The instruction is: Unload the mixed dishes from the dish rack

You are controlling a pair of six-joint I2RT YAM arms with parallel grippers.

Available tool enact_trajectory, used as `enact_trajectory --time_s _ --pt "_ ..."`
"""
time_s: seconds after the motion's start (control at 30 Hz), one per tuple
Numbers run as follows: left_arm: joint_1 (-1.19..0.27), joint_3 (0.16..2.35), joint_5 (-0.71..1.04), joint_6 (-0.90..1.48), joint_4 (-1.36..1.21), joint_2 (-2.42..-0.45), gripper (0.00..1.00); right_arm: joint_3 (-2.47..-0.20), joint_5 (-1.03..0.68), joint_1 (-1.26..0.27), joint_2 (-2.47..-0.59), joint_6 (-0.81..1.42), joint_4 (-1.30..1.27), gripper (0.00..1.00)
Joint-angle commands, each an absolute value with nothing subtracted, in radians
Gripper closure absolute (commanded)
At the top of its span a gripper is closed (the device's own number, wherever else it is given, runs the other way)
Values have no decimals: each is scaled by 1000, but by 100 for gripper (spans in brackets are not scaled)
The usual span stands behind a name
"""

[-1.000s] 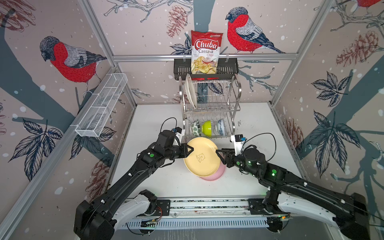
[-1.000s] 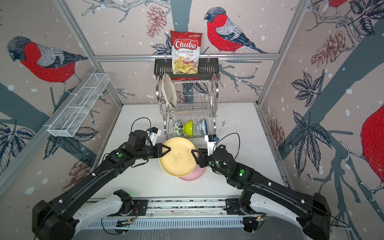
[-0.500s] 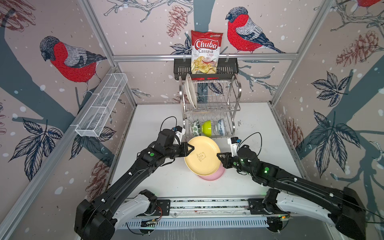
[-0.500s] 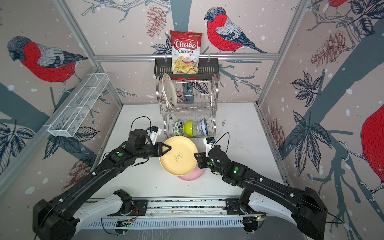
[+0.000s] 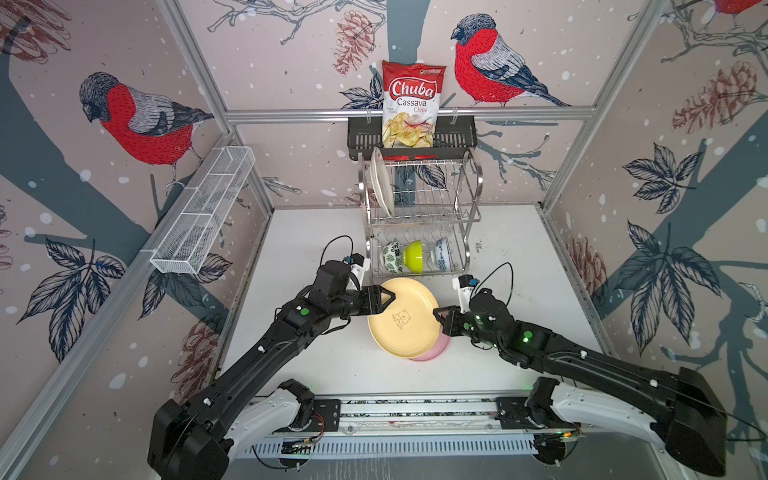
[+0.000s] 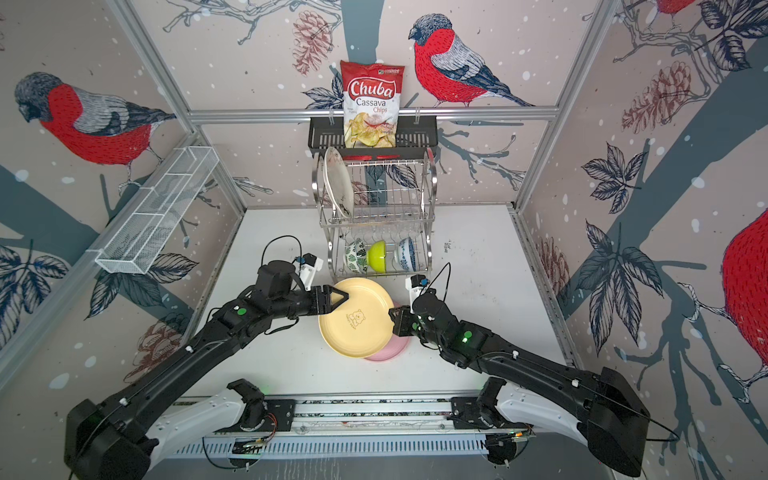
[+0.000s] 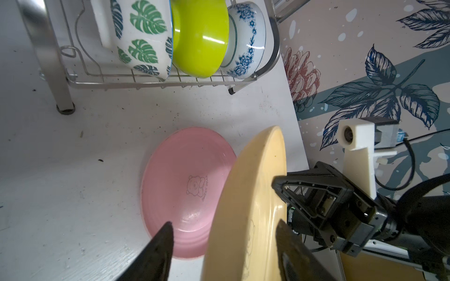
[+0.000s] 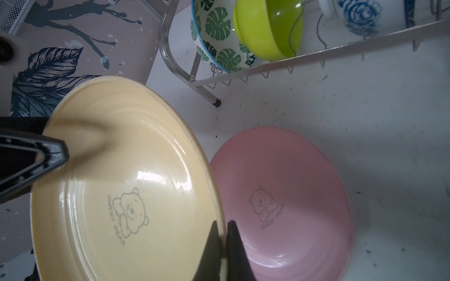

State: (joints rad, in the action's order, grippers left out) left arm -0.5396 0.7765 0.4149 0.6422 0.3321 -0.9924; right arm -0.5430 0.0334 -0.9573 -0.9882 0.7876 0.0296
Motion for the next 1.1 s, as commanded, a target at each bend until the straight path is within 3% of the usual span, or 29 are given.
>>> enact_trajectory --time_s 0.0,0.43,1.07 --pt "-538 785 370 613 332 -980 29 -531 31 -951 -985 796 51 100" --pt "-539 809 293 589 400 -977 25 -447 72 -909 -984 840 132 100" --pt "-537 810 282 596 396 -984 24 -432 89 -813 -1123 841 32 100"
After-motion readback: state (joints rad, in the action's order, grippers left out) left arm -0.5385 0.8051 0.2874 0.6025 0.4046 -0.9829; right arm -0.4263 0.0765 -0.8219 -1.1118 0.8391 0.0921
